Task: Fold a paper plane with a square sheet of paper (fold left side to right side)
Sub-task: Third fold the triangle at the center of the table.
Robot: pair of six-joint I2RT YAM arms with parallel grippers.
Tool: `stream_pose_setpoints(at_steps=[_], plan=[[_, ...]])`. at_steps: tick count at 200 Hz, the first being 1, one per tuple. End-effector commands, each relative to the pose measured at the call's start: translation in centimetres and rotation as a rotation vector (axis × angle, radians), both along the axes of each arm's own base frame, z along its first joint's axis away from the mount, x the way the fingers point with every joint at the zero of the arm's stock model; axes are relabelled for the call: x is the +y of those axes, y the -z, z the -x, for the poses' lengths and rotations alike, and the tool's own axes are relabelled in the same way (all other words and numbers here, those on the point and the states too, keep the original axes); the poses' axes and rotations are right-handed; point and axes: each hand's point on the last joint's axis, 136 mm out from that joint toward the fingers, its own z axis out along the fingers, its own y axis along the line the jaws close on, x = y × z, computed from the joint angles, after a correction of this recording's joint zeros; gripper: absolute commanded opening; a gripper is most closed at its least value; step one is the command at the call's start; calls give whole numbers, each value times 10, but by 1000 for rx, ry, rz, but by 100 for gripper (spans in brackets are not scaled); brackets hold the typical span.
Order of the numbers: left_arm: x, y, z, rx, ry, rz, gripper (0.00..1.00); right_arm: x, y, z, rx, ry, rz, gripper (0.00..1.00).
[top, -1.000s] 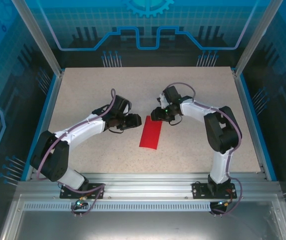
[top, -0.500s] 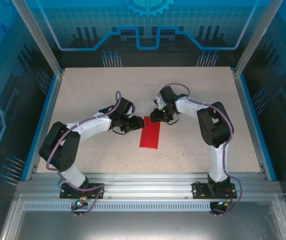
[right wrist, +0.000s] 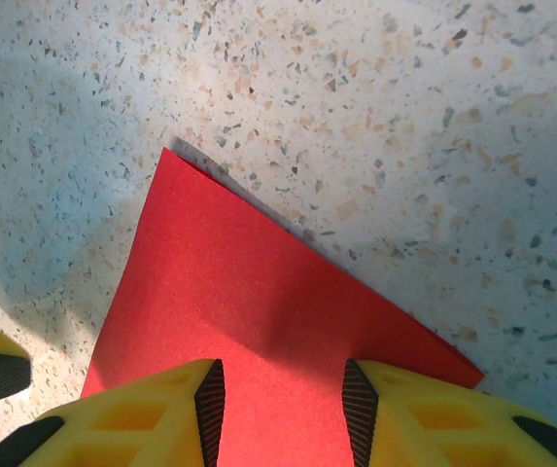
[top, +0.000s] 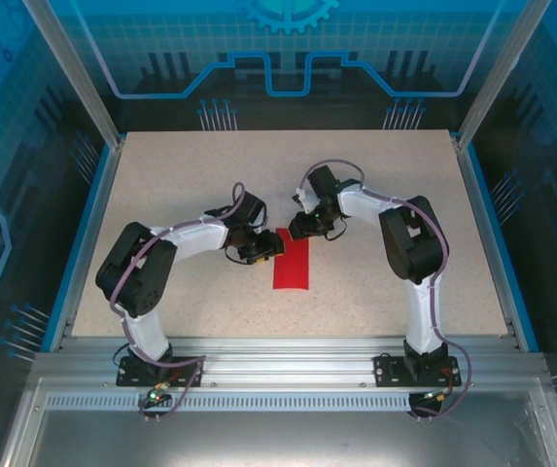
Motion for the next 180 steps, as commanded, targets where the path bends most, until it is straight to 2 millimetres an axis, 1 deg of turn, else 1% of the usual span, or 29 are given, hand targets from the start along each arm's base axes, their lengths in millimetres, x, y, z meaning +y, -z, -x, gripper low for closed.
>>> stream_pose_setpoints(at_steps=[1,77,130,157,180], plan=[[-3,-1,1,55,-8,23,50,6,15,19,66,-46,24,40],[-12,10,5,85,27,3,43,8,14,20,62,-50,27,40],[-13,16,7,99,40,-29,43,10,13,20,61,-50,18,40],[-18,11,8,92,50,-18,41,11,11,20,57,-53,6,41],[-18,6,7,79,44,-15,39,13,8,20,51,-56,-6,41]])
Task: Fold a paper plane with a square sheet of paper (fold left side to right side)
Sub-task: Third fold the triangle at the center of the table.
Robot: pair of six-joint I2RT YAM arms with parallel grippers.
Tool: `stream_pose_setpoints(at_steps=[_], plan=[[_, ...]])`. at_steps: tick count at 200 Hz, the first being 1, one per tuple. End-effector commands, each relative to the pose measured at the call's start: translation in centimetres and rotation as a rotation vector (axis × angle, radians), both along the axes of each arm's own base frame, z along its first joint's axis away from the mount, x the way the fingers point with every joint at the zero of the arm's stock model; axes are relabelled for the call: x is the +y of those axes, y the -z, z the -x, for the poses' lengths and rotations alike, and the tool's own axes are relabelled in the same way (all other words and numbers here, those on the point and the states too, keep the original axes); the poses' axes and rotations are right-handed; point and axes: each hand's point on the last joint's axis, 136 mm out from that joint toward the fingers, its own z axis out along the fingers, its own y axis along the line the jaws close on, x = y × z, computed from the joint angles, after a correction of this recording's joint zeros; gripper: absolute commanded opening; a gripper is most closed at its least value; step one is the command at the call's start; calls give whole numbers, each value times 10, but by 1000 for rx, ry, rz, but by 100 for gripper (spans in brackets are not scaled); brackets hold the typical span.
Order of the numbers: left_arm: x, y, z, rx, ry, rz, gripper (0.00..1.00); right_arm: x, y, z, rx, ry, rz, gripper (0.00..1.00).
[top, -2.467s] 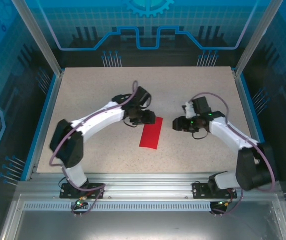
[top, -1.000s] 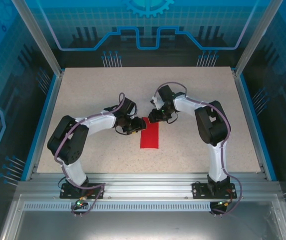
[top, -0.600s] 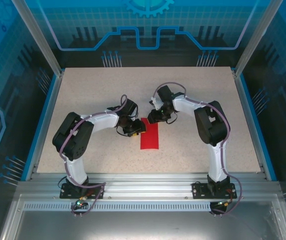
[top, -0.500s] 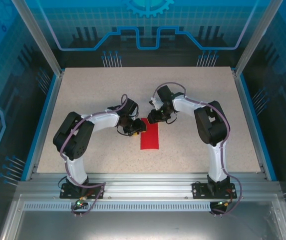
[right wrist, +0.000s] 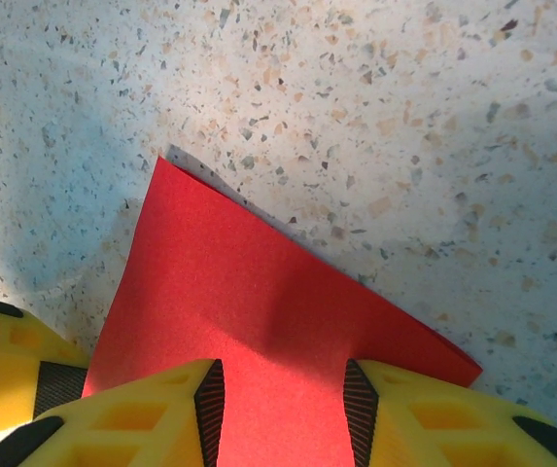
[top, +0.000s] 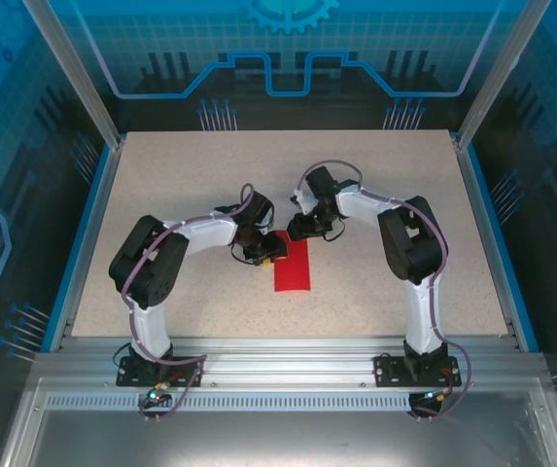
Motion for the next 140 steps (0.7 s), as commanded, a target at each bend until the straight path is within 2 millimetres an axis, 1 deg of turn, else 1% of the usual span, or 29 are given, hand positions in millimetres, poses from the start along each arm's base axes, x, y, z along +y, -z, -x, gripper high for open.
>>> stream_pose_setpoints(at_steps=[1,25,58,88,114,140], plan=[[-4,-6,5,18,10,4,39,8,9,16,49,-38,-1,41],[-3,-11,6,3,4,10,38,6,9,15,48,-34,2,42],[-3,-16,8,-6,1,20,33,6,9,14,44,-33,-1,43],[-2,-18,10,-11,-2,21,29,5,5,12,32,-25,-10,44],[0,-18,11,-9,-5,16,24,4,0,9,15,-18,-22,47],[1,-15,13,-6,-10,12,16,4,-9,7,-13,-19,-36,50]])
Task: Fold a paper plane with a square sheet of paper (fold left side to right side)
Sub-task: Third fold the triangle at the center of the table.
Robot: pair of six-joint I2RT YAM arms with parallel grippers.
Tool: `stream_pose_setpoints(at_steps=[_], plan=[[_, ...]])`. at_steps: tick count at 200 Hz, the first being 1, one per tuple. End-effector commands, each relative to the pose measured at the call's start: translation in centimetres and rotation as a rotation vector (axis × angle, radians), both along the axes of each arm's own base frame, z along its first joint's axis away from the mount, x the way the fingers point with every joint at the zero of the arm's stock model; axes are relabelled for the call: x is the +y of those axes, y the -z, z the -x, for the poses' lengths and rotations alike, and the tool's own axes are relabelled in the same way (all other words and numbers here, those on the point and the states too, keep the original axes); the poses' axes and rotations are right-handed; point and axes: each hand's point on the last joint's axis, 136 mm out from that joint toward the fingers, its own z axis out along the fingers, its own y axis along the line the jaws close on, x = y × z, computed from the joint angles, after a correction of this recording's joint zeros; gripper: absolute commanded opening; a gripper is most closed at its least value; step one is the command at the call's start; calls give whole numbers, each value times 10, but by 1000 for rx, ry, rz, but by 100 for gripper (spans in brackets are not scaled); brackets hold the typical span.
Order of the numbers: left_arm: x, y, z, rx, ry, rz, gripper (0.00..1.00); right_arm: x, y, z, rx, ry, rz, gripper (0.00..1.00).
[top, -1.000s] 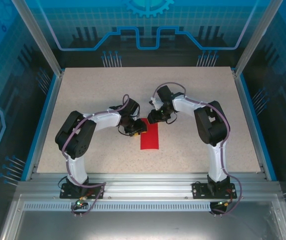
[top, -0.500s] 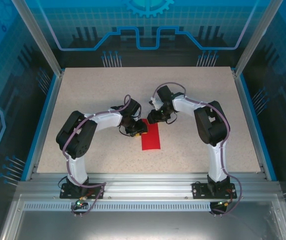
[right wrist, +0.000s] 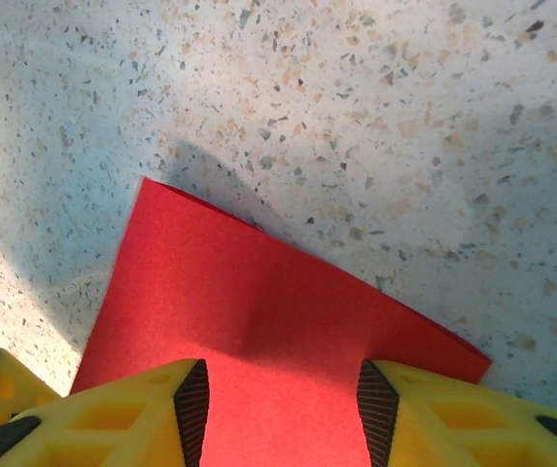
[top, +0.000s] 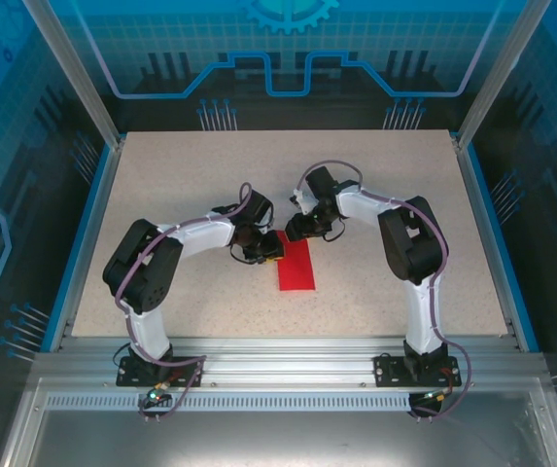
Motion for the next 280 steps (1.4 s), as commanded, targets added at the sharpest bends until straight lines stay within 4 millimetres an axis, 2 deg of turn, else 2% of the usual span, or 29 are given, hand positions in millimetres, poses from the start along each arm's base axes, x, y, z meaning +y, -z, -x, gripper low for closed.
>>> stream_pose_setpoints(at_steps=[1,45,73,88,102,119,133,138,151,165,180,214,250,280], plan=[[2,-2,9,17,-9,-4,16,1,-7,5,-14,-15,-13,51],[2,3,12,28,-15,-11,9,-5,-29,0,-91,-7,-34,56],[1,3,12,28,-25,-7,7,-16,-54,3,-203,-5,-30,58],[1,1,11,26,-30,-4,6,-25,-70,13,-283,-12,-27,58],[0,0,12,25,-30,-1,6,-32,-83,31,-365,-31,-21,60],[0,-1,12,26,-30,-1,6,-33,-89,66,-431,-89,2,62],[0,-1,13,25,-28,-1,6,-28,-86,97,-475,-150,39,64],[0,-1,14,28,-27,-2,6,-30,-76,112,-468,-172,63,64],[1,-1,14,27,-23,-6,6,-25,-66,138,-493,-224,97,65],[1,-1,14,27,-21,-9,6,-20,-56,160,-535,-292,155,67],[1,-2,14,27,-19,-9,6,-14,-49,174,-584,-357,220,68],[1,-2,14,28,-20,-9,6,8,-38,183,-671,-499,316,70],[1,-3,14,28,-13,-10,6,33,-26,183,-753,-641,405,72],[1,-2,14,33,-7,-13,6,44,-22,177,-784,-685,434,72]])
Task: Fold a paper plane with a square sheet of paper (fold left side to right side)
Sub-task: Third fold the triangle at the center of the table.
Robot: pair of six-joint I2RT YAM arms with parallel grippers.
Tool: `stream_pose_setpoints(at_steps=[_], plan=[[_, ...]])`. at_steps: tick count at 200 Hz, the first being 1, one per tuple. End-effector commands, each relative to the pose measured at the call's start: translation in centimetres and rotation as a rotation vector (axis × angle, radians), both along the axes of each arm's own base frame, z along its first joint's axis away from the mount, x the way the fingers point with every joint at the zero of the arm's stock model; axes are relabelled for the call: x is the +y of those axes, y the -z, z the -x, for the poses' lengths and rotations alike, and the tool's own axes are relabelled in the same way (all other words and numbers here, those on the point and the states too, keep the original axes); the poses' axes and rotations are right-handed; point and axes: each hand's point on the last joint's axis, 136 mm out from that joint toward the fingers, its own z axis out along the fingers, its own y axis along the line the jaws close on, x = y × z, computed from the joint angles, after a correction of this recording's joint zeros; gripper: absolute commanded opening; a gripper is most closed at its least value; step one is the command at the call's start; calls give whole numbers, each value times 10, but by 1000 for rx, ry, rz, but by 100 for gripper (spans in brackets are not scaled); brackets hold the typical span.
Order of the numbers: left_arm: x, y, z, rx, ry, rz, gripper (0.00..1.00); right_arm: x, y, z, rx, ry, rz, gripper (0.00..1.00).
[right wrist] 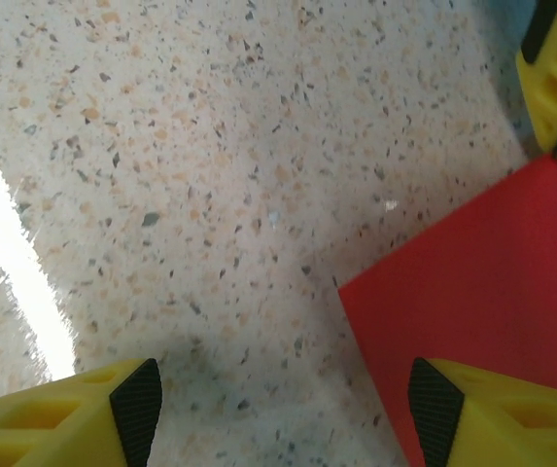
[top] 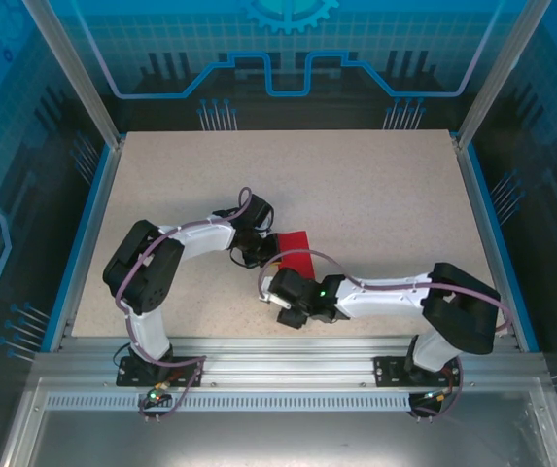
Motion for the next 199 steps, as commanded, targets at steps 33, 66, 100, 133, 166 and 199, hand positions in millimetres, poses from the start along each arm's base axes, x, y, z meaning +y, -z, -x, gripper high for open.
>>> stream_pose_setpoints(at_steps=[33,66,100,133,166,199], plan=[[-1,-10,4,-2,16,-4,6,17,1,-19,-121,-59,50,70],[0,-10,5,1,21,-6,6,30,-15,-27,-141,-55,-6,55],[-1,-10,5,2,26,-6,6,27,-20,-30,-138,-50,-23,30],[-1,-10,4,0,31,-8,6,22,-22,-29,-118,-50,-25,8],[-1,-10,4,-2,37,-8,6,20,-21,-26,-86,-54,-34,0],[-1,-17,3,-21,56,-7,16,18,-19,-22,-22,-49,-59,0]])
